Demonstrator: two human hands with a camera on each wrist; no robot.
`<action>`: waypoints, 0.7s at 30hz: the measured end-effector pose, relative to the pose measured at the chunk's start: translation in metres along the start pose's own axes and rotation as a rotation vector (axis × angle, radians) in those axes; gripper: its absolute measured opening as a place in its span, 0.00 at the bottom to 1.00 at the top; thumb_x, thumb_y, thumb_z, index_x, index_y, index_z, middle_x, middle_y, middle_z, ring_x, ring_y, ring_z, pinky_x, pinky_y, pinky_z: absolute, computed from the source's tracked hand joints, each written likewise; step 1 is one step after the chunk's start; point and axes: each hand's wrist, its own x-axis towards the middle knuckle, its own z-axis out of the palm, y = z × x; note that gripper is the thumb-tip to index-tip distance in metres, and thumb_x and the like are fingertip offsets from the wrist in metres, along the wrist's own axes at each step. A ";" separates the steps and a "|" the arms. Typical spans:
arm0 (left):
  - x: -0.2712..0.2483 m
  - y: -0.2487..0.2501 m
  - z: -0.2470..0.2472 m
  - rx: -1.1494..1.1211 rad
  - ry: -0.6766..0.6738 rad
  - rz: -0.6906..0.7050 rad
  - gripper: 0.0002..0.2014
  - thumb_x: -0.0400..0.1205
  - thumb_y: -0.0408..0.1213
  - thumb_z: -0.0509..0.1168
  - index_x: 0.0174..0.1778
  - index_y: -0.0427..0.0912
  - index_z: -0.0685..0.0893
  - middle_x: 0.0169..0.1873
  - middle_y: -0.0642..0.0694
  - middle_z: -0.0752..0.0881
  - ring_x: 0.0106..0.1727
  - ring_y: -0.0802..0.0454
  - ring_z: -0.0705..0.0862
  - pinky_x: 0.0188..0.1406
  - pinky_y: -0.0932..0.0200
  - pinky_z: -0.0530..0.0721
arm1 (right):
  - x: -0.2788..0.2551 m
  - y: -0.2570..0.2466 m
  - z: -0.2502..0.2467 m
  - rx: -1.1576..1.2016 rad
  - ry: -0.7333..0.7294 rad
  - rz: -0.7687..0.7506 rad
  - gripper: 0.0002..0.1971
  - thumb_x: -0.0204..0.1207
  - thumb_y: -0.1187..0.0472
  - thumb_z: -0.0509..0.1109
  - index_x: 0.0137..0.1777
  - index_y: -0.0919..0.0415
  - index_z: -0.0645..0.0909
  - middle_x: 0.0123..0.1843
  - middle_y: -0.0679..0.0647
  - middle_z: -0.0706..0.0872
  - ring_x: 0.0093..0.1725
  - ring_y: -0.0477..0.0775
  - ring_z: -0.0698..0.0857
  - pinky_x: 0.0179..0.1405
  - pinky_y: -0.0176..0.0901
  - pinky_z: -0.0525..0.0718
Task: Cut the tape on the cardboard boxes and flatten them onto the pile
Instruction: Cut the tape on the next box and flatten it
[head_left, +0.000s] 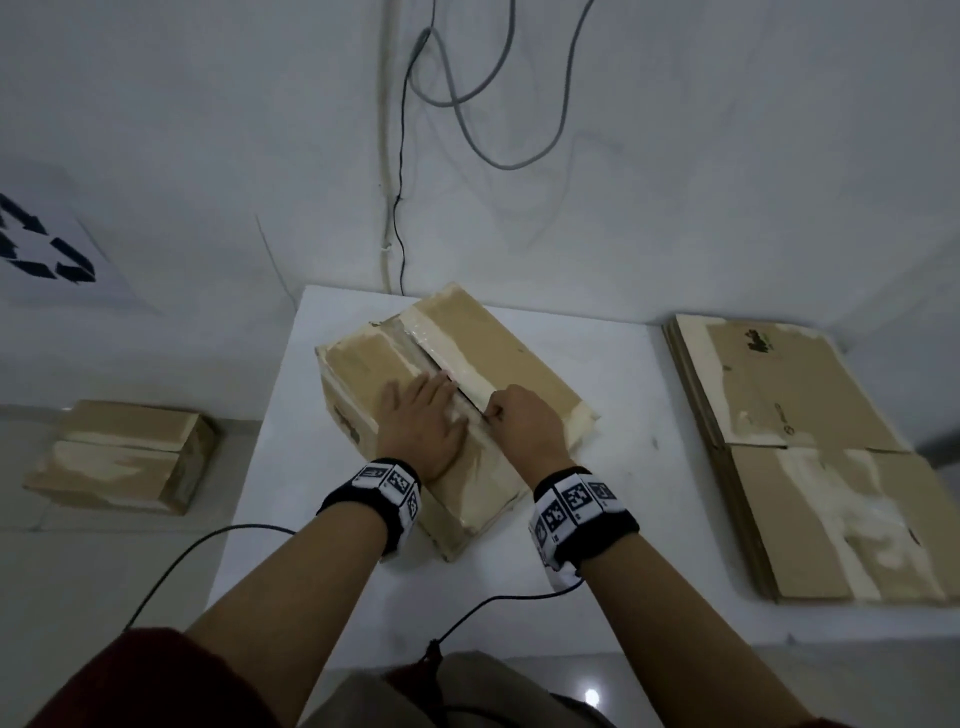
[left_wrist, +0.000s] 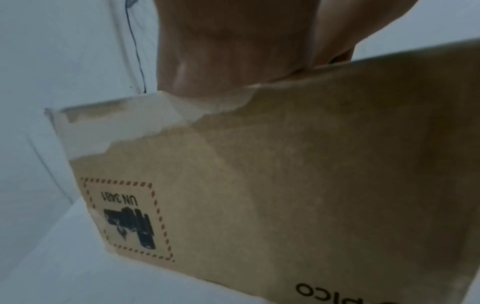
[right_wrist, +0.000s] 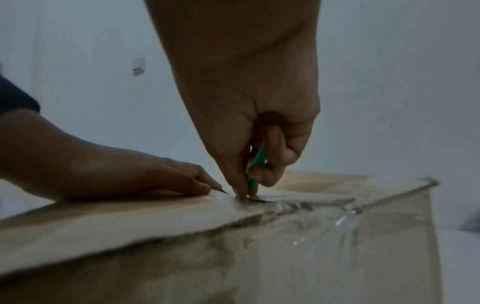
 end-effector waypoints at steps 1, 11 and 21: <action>-0.001 0.001 0.000 -0.009 0.004 0.002 0.31 0.84 0.57 0.42 0.83 0.48 0.59 0.83 0.51 0.59 0.83 0.52 0.55 0.80 0.41 0.47 | -0.006 0.003 0.000 -0.004 0.010 0.018 0.07 0.82 0.62 0.64 0.50 0.58 0.85 0.54 0.54 0.82 0.51 0.59 0.83 0.42 0.44 0.74; -0.002 0.001 0.003 -0.065 0.045 -0.009 0.29 0.85 0.54 0.50 0.81 0.46 0.64 0.82 0.49 0.62 0.83 0.50 0.57 0.80 0.41 0.45 | -0.065 0.030 -0.004 0.047 0.098 0.171 0.09 0.78 0.69 0.63 0.46 0.58 0.84 0.47 0.51 0.81 0.47 0.56 0.82 0.39 0.44 0.76; -0.006 0.004 -0.002 -0.075 0.140 0.250 0.24 0.81 0.51 0.47 0.66 0.44 0.77 0.65 0.46 0.80 0.70 0.43 0.75 0.75 0.38 0.59 | -0.076 0.034 -0.011 0.054 0.114 0.188 0.11 0.78 0.66 0.64 0.48 0.52 0.85 0.47 0.54 0.84 0.46 0.57 0.84 0.42 0.47 0.84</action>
